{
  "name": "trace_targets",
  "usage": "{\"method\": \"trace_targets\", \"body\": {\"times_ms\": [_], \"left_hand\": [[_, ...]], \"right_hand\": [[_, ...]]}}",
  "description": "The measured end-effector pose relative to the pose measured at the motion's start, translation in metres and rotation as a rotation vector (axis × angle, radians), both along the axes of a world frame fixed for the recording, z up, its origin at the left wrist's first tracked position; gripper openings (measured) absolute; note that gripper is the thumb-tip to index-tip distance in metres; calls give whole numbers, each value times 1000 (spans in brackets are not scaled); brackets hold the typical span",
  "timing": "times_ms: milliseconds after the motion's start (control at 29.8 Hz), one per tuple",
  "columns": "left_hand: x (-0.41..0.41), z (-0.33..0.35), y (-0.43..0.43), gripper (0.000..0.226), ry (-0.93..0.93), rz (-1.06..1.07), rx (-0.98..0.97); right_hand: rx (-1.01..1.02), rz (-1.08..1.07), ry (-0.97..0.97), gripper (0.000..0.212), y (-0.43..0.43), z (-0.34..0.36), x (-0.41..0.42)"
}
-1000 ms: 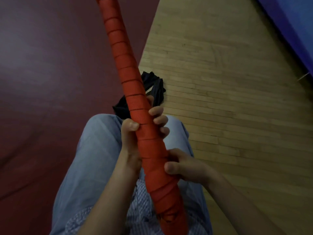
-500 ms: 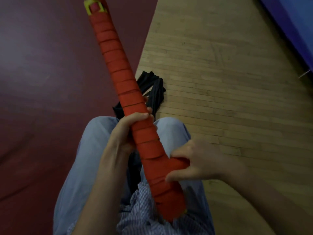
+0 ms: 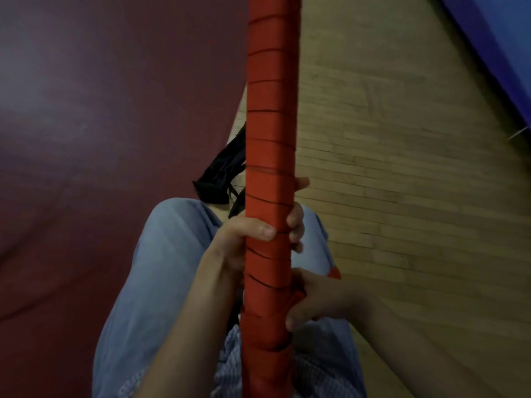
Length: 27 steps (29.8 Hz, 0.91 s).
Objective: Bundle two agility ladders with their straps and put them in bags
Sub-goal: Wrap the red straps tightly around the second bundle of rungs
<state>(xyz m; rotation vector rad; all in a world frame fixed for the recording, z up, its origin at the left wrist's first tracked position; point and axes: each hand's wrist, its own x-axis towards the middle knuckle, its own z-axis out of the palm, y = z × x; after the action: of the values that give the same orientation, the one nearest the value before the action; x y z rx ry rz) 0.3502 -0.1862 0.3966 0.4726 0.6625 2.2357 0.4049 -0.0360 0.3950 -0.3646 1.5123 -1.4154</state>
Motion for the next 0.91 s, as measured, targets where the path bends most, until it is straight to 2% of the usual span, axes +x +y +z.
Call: {"method": "trace_targets", "body": {"times_ms": [67, 134, 202, 269, 336, 403, 470, 504, 538, 571, 638, 672, 706, 907], "left_hand": [[2, 3, 1, 62, 131, 74, -126], [-4, 11, -2, 59, 137, 298, -404], [-5, 16, 4, 47, 124, 488, -661], [-4, 13, 12, 39, 86, 541, -773], [2, 9, 13, 38, 16, 492, -742], [10, 7, 8, 49, -66, 411, -603], [17, 6, 8, 68, -125, 347, -451], [20, 3, 10, 78, -162, 339, -382], [22, 2, 12, 80, -204, 300, -268], [22, 1, 13, 74, -207, 206, -79], [22, 3, 15, 61, -181, 55, 182], [22, 4, 14, 59, -139, 31, 159], [19, 1, 11, 59, -96, 29, 96], [15, 0, 0, 79, 75, 62, -308]], "right_hand": [[23, -78, 28, 41, 2, 3, 2], [87, -155, 63, 45, 3, 8, 2], [139, -194, 96, 40, 0, 13, 6], [249, -154, 210, 35, -3, 16, 8], [473, 47, 604, 41, 0, 18, 7], [566, 175, 1008, 47, 7, 23, 5], [556, 149, 1201, 51, 17, 25, 0], [574, 93, 1208, 51, 22, 23, -2], [601, 36, 1120, 48, 25, 24, -5], [589, -16, 948, 42, 25, 26, -7], [424, -45, 479, 33, 21, 24, -9], [323, -46, 309, 33, 17, 25, -9], [252, -49, 222, 33, 12, 23, -7], [125, -186, 156, 33, 6, 17, 12]]}}
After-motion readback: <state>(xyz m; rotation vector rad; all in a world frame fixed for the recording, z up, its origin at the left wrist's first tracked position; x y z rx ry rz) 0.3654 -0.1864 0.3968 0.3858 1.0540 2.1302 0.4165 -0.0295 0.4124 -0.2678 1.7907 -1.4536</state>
